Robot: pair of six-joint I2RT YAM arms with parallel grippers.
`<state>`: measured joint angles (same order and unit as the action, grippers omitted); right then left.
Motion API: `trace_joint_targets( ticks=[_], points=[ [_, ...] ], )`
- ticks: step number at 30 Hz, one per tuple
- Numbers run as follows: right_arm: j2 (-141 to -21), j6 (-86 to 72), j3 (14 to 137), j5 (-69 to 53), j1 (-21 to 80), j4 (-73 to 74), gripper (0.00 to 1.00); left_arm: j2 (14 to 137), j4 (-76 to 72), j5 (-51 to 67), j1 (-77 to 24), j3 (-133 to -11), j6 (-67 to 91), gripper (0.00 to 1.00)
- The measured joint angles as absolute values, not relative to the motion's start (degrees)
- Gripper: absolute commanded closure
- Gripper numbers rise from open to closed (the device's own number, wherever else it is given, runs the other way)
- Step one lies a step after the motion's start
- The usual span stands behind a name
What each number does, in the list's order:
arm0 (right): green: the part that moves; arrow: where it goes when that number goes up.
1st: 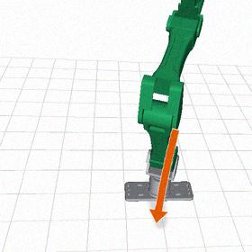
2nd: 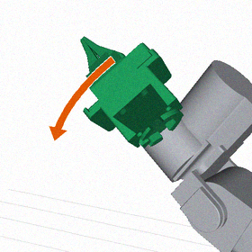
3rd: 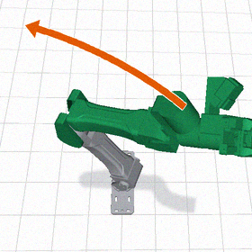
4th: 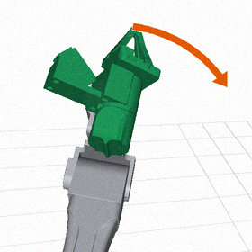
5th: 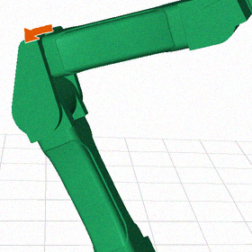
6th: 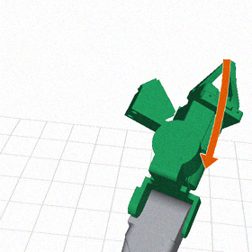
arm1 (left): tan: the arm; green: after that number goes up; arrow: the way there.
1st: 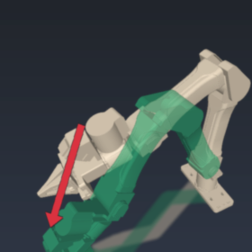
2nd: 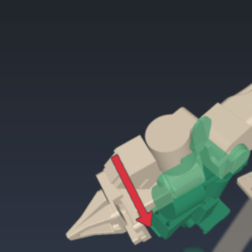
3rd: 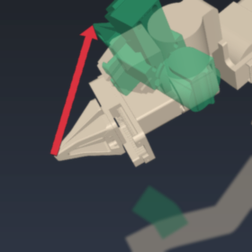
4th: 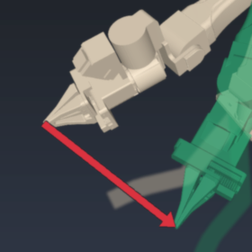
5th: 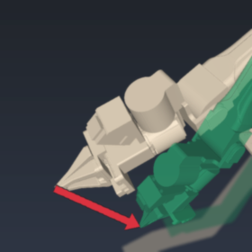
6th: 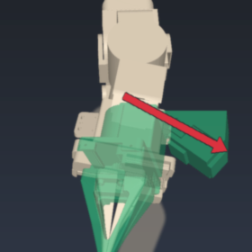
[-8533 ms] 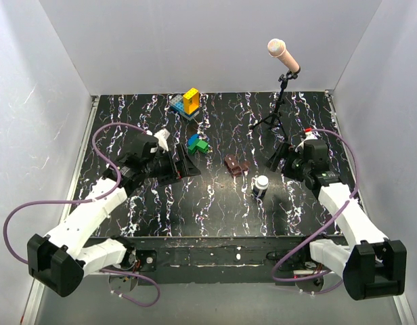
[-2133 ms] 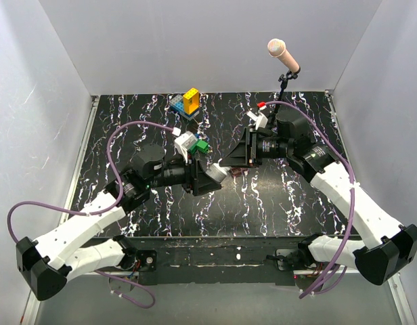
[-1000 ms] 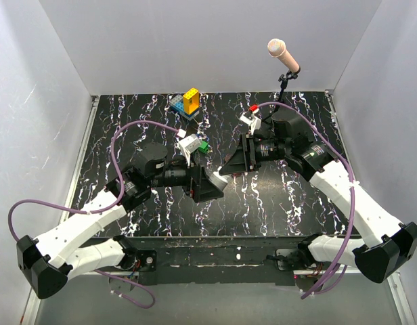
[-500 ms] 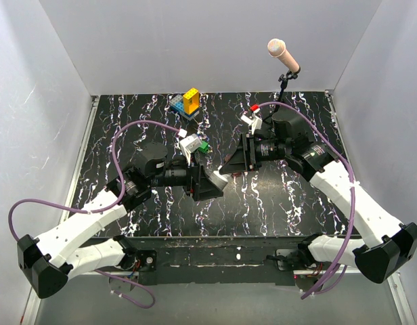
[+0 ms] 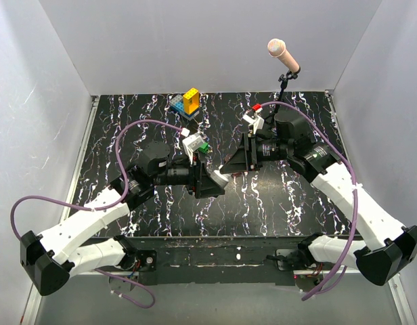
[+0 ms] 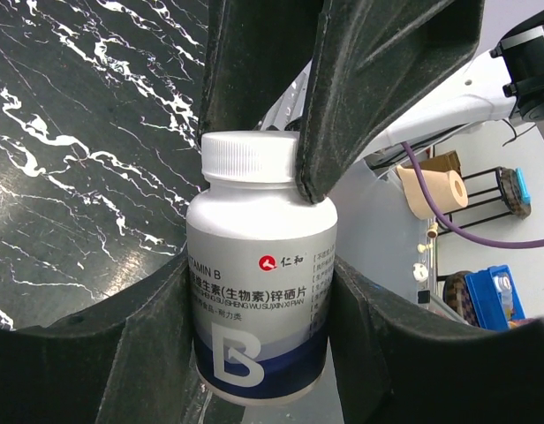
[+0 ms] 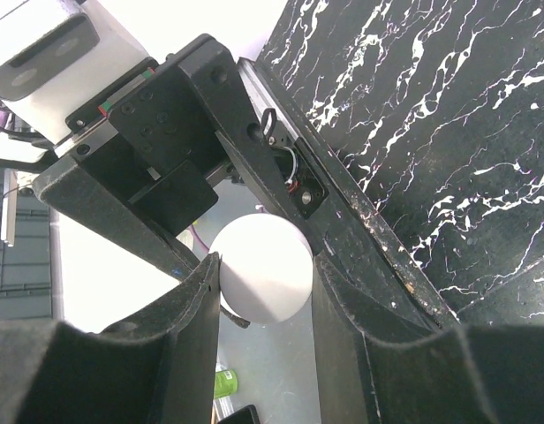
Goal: Sort the pills into containers
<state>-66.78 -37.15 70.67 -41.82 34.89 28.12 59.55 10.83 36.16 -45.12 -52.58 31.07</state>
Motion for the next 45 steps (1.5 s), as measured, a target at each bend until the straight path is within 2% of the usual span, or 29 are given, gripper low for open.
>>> trace_joint_targets(
  ticks=[2, 3, 7, 9, 11, 22, 41, 45],
  points=[
    [-66.6, -37.2, 70.6, -41.7, 34.9, 28.1, 0.96, 59.5, 10.7, 36.0, -45.1, -52.6, 31.1, 1.0],
    [-66.5, -37.3, 70.6, -41.6, 34.9, 28.1, 0.9, 59.4, 10.7, 35.9, -45.1, -52.5, 31.2, 1.0],
    [-65.4, -37.7, 69.9, -40.6, 35.0, 27.1, 0.37, 58.9, 10.7, 34.9, -45.3, -52.5, 31.2, 1.0],
    [-64.0, -38.5, 68.8, -39.4, 35.2, 26.0, 0.18, 58.7, 10.7, 34.6, -45.4, -52.5, 31.2, 1.0],
    [-61.6, -39.2, 67.2, -37.3, 35.3, 25.3, 0.09, 58.3, 11.3, 33.6, -45.5, -52.4, 31.2, 1.0],
    [-49.6, -43.7, 61.0, -25.4, 35.2, 19.9, 0.09, 56.6, 13.0, 28.7, -45.5, -52.0, 31.8, 1.0],
    [-60.0, -49.4, 62.5, -23.4, 37.9, 19.4, 0.05, 56.8, 23.3, 11.8, -49.4, -55.2, 27.6, 1.0],
    [-62.2, -50.1, 63.2, -22.6, 39.2, 19.2, 0.09, 56.9, 24.5, 9.0, -50.1, -55.3, 27.1, 1.0]
  ],
)
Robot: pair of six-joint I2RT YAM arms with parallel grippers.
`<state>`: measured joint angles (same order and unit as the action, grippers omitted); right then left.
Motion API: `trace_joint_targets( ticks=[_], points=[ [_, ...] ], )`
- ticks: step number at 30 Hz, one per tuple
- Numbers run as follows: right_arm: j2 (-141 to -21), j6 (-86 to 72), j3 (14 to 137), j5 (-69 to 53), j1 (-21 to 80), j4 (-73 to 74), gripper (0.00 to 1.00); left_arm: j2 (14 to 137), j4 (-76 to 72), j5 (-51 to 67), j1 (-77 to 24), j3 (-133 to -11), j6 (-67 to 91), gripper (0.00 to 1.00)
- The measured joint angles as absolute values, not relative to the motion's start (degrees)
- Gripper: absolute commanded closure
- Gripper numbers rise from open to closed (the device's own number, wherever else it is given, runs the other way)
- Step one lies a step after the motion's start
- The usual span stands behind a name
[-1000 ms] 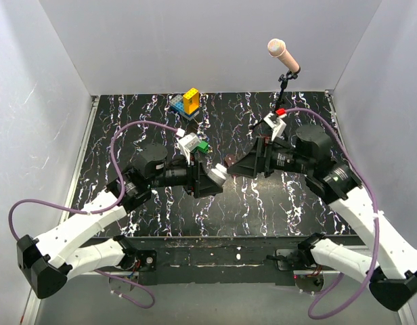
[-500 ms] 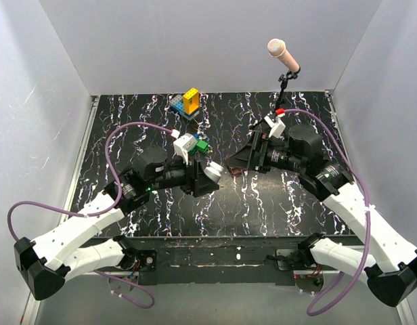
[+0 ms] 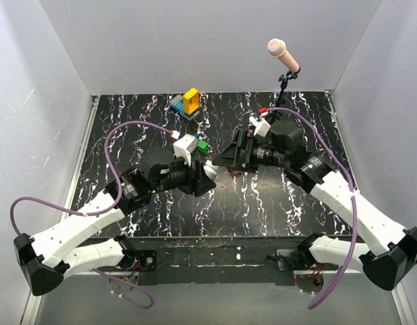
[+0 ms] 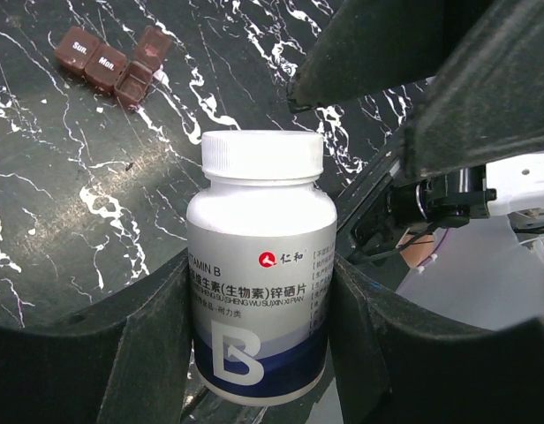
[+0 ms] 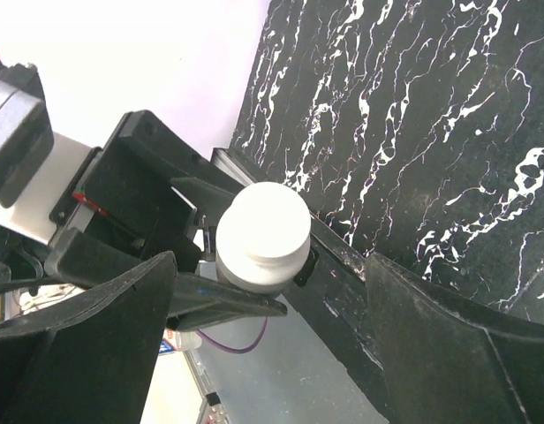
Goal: Sort the pills into containers
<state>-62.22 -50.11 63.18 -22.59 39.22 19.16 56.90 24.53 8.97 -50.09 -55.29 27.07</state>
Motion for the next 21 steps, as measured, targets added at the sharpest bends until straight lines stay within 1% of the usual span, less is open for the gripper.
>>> trace_joint_targets(
  ticks=[5, 7, 10, 12, 16, 17, 19, 21],
  points=[
    [-66.5, -51.6, 64.9, -22.5, 40.3, 18.3, 0.18, 57.6, 25.5, 7.2, -50.5, -55.4, 26.7, 1.0],
    [-67.9, -52.4, 65.3, -22.5, 40.7, 17.9, 0.26, 57.9, 25.7, 6.8, -50.6, -55.4, 26.6, 1.0],
    [-69.4, -53.1, 65.5, -22.5, 41.0, 17.8, 0.32, 58.1, 25.7, 6.4, -50.9, -55.4, 26.6, 1.0],
    [-70.3, -53.7, 65.8, -22.6, 41.0, 17.8, 0.34, 58.1, 25.7, 6.3, -50.9, -55.4, 26.6, 1.0],
    [-71.8, -54.2, 66.3, -22.8, 41.3, 17.6, 0.43, 58.1, 25.7, 6.1, -51.1, -55.4, 26.4, 1.0],
    [-71.9, -54.3, 66.3, -22.9, 41.3, 17.6, 0.46, 58.1, 25.7, 6.0, -51.2, -55.4, 26.4, 1.0],
    [-72.1, -54.5, 66.3, -23.1, 41.5, 17.5, 0.55, 58.1, 25.7, 6.0, -51.2, -55.4, 26.4, 1.0],
    [-72.1, -54.5, 66.3, -23.2, 41.5, 17.3, 0.65, 58.1, 25.7, 5.9, -51.2, -55.4, 26.4, 1.0]
  ],
)
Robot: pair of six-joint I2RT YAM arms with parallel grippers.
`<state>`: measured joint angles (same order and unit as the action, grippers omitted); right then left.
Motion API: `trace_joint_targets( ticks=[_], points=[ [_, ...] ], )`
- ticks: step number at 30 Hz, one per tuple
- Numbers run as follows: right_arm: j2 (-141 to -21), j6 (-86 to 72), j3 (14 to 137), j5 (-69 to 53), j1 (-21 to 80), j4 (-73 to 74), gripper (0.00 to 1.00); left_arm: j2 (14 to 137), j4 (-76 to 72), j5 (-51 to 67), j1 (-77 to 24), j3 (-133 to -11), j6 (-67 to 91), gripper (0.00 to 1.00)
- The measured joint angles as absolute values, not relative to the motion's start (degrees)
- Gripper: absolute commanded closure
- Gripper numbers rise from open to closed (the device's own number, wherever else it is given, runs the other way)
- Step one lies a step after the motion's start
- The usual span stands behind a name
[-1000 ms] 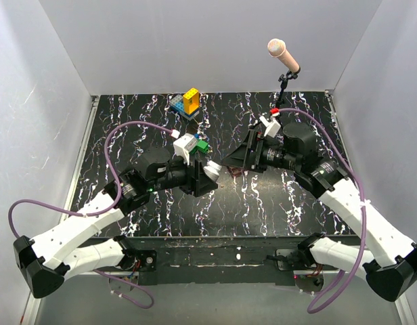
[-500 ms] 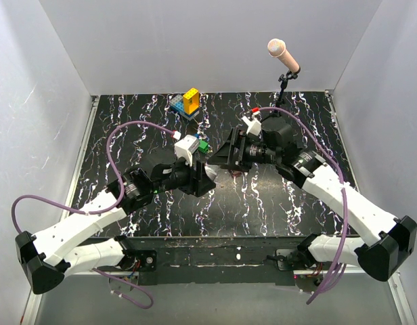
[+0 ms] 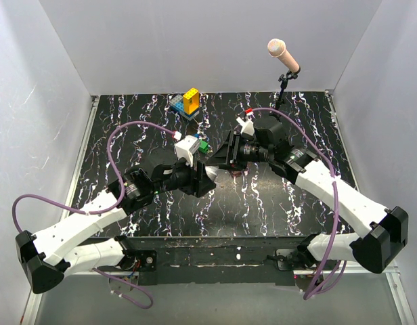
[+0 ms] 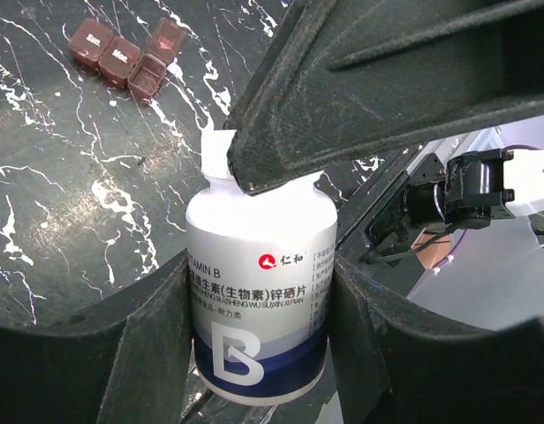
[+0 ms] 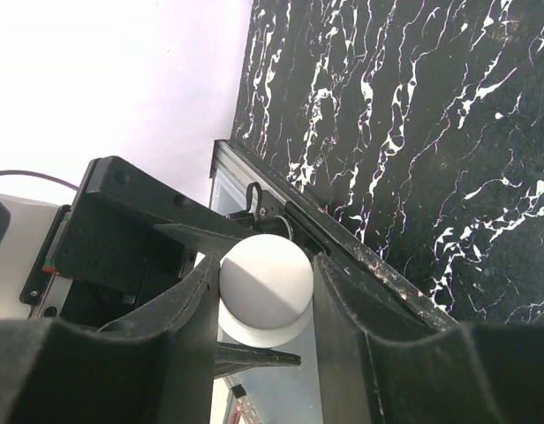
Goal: Sort the pills into containers
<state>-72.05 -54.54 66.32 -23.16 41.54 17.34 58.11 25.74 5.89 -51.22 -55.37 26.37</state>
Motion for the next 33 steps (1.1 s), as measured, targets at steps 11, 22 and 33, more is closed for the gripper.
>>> trace_joint_targets(
  ticks=[11, 22, 33],
  points=[
    [-71.5, -53.9, 66.3, -23.0, 41.5, 16.9, 0.99, 58.0, 25.4, 5.1, -51.5, -55.5, 26.9, 1.0],
    [-65.8, -50.5, 66.1, -24.6, 42.0, 15.0, 0.99, 52.9, 19.5, 8.4, -52.2, -53.5, 30.3, 1.0],
    [-59.4, -44.8, 64.4, -32.6, 42.3, 10.8, 0.99, 46.9, 6.9, 18.4, -52.3, -47.3, 35.6, 1.0]
  ],
)
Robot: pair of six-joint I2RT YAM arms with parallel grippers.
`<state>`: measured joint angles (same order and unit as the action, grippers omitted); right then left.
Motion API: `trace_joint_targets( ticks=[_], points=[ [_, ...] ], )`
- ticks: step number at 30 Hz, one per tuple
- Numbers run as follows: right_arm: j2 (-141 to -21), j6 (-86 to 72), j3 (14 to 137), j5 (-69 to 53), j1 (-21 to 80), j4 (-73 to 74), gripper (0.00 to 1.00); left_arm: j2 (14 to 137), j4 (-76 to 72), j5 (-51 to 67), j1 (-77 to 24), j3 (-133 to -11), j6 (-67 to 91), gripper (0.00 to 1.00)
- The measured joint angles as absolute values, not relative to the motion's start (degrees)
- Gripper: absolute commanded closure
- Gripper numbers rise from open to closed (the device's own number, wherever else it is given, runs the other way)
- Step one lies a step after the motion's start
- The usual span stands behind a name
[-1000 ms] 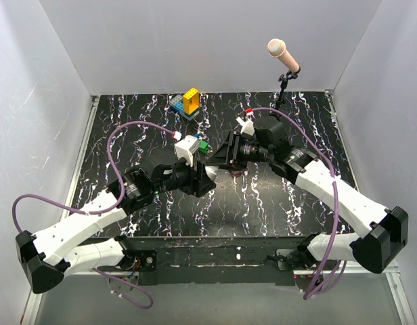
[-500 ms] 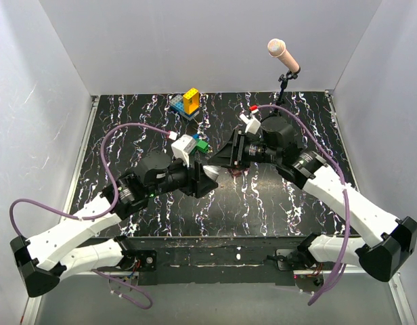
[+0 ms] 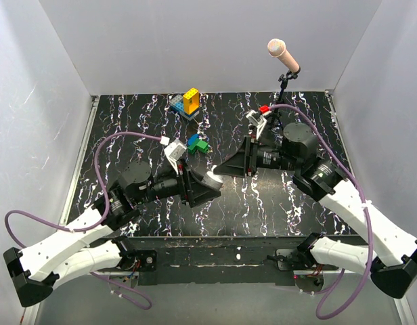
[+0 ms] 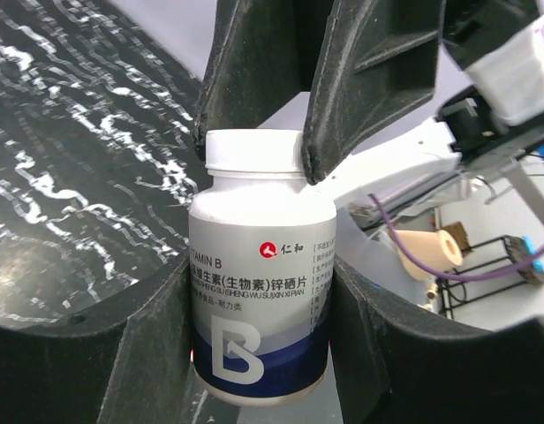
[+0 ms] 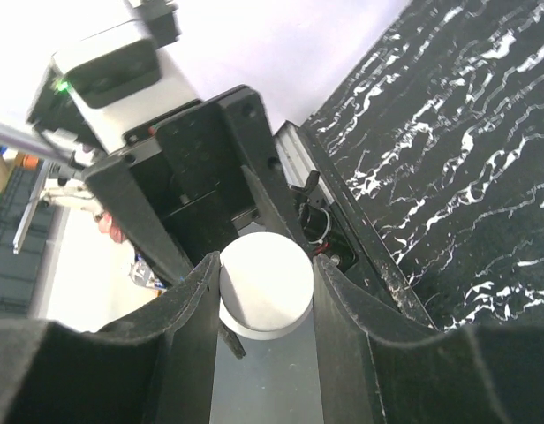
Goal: Sort the pills into containers
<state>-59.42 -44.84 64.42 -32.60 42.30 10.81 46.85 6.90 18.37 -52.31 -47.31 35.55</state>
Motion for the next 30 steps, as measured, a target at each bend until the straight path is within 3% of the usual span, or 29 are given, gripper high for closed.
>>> trace_joint_targets(
  ticks=[12, 21, 22, 26, 27, 28, 30],
  points=[
    [-52.7, -36.6, 63.9, -41.8, 42.2, 5.3, 0.99, 49.6, -8.8, 33.6, -52.2, -46.5, 42.5, 1.0],
    [-52.0, -33.8, 65.2, -44.7, 42.0, 4.1, 0.99, 51.9, -15.8, 38.0, -52.2, -46.4, 45.7, 1.0],
    [-52.0, -33.7, 65.2, -44.7, 42.0, 4.0, 0.96, 51.9, -15.9, 38.1, -52.2, -46.4, 45.6, 1.0],
    [-51.9, -33.4, 65.2, -43.9, 42.0, 4.3, 0.59, 51.9, -15.7, 37.9, -52.1, -46.4, 45.5, 1.0],
    [-51.9, -33.3, 65.2, -43.6, 42.0, 4.5, 0.41, 51.9, -15.5, 37.6, -52.1, -46.4, 45.4, 1.0],
    [-51.8, -33.3, 65.2, -42.8, 42.0, 4.8, 0.3, 51.9, -15.2, 37.2, -52.0, -46.4, 45.1, 1.0],
    [-51.6, -33.3, 65.2, -41.1, 42.0, 5.6, 0.17, 51.9, -14.3, 36.3, -52.0, -46.4, 44.6, 1.0]
  ],
)
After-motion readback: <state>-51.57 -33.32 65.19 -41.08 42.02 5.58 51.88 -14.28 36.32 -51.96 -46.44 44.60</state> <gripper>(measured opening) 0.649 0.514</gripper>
